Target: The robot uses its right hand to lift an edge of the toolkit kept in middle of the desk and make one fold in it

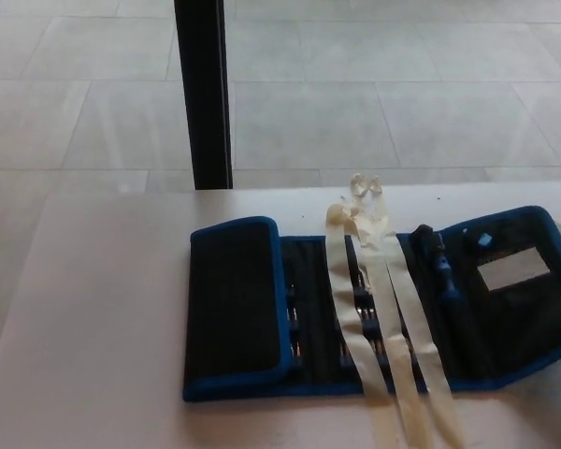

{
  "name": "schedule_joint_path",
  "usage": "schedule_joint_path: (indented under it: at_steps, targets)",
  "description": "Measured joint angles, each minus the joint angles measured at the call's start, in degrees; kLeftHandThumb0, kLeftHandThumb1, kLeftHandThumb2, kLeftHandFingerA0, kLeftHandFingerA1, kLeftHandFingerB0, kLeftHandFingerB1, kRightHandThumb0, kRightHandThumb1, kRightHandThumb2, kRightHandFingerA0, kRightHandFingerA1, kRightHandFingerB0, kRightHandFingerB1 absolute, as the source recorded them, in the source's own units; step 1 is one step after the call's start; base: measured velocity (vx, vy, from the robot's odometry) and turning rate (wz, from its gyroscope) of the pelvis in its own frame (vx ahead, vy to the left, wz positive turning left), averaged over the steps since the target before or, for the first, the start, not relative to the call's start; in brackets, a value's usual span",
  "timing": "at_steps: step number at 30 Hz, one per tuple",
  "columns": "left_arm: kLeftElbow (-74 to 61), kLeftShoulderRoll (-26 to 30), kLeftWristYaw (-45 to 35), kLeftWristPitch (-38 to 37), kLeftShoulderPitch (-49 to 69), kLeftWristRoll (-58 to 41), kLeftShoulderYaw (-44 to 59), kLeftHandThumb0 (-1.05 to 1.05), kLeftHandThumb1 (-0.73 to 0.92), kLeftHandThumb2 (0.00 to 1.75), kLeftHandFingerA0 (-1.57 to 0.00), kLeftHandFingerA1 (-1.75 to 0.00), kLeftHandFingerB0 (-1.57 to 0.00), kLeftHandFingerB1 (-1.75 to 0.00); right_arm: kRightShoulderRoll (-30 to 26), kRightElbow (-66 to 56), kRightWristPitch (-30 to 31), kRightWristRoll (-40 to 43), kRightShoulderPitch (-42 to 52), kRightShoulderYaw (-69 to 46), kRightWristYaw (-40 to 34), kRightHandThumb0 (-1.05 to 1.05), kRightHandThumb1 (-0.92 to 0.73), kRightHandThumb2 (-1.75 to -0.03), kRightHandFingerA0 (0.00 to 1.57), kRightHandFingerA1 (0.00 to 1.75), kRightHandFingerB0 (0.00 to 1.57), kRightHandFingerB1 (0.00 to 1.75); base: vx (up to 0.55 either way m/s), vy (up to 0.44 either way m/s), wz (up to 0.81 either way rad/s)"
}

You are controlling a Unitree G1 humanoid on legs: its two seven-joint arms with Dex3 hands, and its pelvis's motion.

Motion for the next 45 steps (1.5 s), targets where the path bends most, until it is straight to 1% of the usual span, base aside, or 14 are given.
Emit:
schedule_joint_path:
  at_steps: [6, 11, 19, 22, 23, 24, 25, 27, 29, 30, 31, 37, 44, 45]
  targets:
    - [0.1, 0.0, 0.0, 0.0, 0.0, 0.1, -0.6, -0.52, 0.49, 0.55, -0.73, -0.78, -0.69, -0.6, 5.4, -12.3, 0.1, -0.3, -0.1, 4.5, -1.2, -0.66, -0.75, -0.63, 0.6, 0.41, 0.53, 0.41, 0.0, 0.0, 0.1]
    - [0.1, 0.0, 0.0, 0.0, 0.1, 0.2, -1.0, -0.53, 0.46, 0.56, -0.72, -0.76, -0.71, -0.61, 6.6, -21.4, -1.9, -2.7, 2.5, 11.1, -1.5, -0.65, -0.73, -0.63, 0.58, 0.44, 0.53, 0.42, 0.0, 0.0, 0.12]
    - [0.1, 0.0, 0.0, 0.0, -0.5, 0.1, -1.3, -0.52, 0.48, 0.55, -0.74, -0.77, -0.69, -0.61, 5.9, -19.9, -8.3, -8.4, 7.3, 18.6, -1.1, -0.57, -0.76, -0.63, 0.54, 0.5, 0.47, 0.44, 0.0, 0.0, 0.0]
    - [0.1, 0.1, 0.0, 0.0, -0.5, 0.1, -1.4, -0.52, 0.49, 0.55, -0.77, -0.8, -0.71, -0.61, 5.1, -18.3, -9.7, -10.0, 8.0, 20.0, -1.0, -0.62, -0.77, -0.64, 0.56, 0.51, 0.44, 0.43, 0.0, 0.0, 0.0]
    - [0.1, 0.1, 0.0, 0.0, -0.6, 0.2, -1.6, -0.51, 0.49, 0.55, -0.76, -0.78, -0.72, -0.62, 4.0, -16.5, -10.3, -11.3, 8.3, 21.2, -1.0, -0.66, -0.78, -0.64, 0.83, 1.17, 0.45, 0.44, 0.0, 0.0, 0.0]
    - [0.1, 0.1, 0.0, 0.0, -0.7, 0.2, -1.7, -0.52, 0.49, 0.55, -0.76, -0.79, -0.72, -0.62, 3.3, -15.0, -10.7, -12.2, 8.3, 22.1, -1.1, -0.68, -0.62, -0.97, 0.91, 1.08, 0.41, 0.56, 0.0, 0.0, 0.0]
    - [0.1, 0.1, 0.0, 0.0, -0.7, 0.2, -1.8, -0.54, 0.51, 0.55, -0.74, -0.78, -0.68, -0.6, 2.8, -13.7, -10.9, -12.9, 8.3, 22.7, -1.1, -0.66, -0.77, -0.64, 0.93, 1.26, 0.45, 0.44, 0.0, 0.0, 0.0]
    - [0.1, 0.1, 0.0, 0.0, -0.9, 0.3, -2.1, -0.54, 0.49, 0.55, -0.75, -0.83, -0.72, -0.64, 1.6, -10.3, -11.6, -14.4, 8.3, 24.1, -1.3, -0.63, -0.76, -0.63, 0.82, 1.19, 0.46, 0.44, 0.0, 0.0, 0.0]
    - [0.1, 0.1, 0.0, 0.0, -0.9, 0.3, -2.3, -0.54, 0.49, 0.55, -0.75, -0.83, -0.72, -0.64, 1.0, -6.5, -12.5, -15.5, 7.7, 24.6, -1.7, -0.63, -0.76, -0.63, 0.82, 1.19, 0.46, 0.44, 0.0, 0.0, 0.0]
    - [0.1, 0.1, 0.0, 0.0, -1.0, 0.3, -2.4, -0.54, 0.49, 0.55, -0.75, -0.78, -0.71, -0.62, 0.9, -5.3, -13.1, -15.8, 7.3, 24.7, -1.8, -0.64, -0.75, -0.63, 0.6, 0.55, 0.5, 0.44, 0.0, 0.0, 0.0]
    - [0.1, 0.1, 0.0, 0.0, -1.0, 0.3, -2.4, -0.52, 0.49, 0.55, -0.76, -0.79, -0.71, -0.63, 0.8, -3.4, -13.9, -16.0, 6.4, 24.7, -1.9, -0.65, -0.75, -0.63, 0.64, 0.53, 0.56, 0.45, 0.0, 0.0, 0.0]
    - [0.1, 0.1, 0.0, 0.0, -1.2, 0.3, -2.5, -0.57, 0.49, 0.55, -0.78, -0.84, -0.71, -0.64, 0.9, 4.1, -17.1, -16.1, 2.8, 24.6, -1.9, -0.65, -0.76, -0.63, 0.69, 0.58, 0.6, 0.45, 0.0, 0.0, 0.0]
    - [0.1, 0.1, -0.1, 0.0, -1.2, 0.2, -2.7, -0.5, 0.49, 0.55, -0.76, -0.86, -0.73, -0.63, 1.3, 11.4, -21.0, -16.4, -0.6, 24.7, -2.1, -0.66, -0.77, -0.64, 0.66, 0.57, 0.57, 0.45, 0.0, 0.0, 0.0]
    - [0.1, 0.2, -0.3, 0.0, -1.2, 0.2, -2.5, -0.5, 0.49, 0.55, -0.74, -0.84, -0.74, -0.62, 1.4, 12.2, -21.5, -16.5, -0.9, 24.7, -2.1, -0.67, -0.78, -0.63, 0.64, 0.56, 0.51, 0.43, 0.0, 0.0, 0.0]
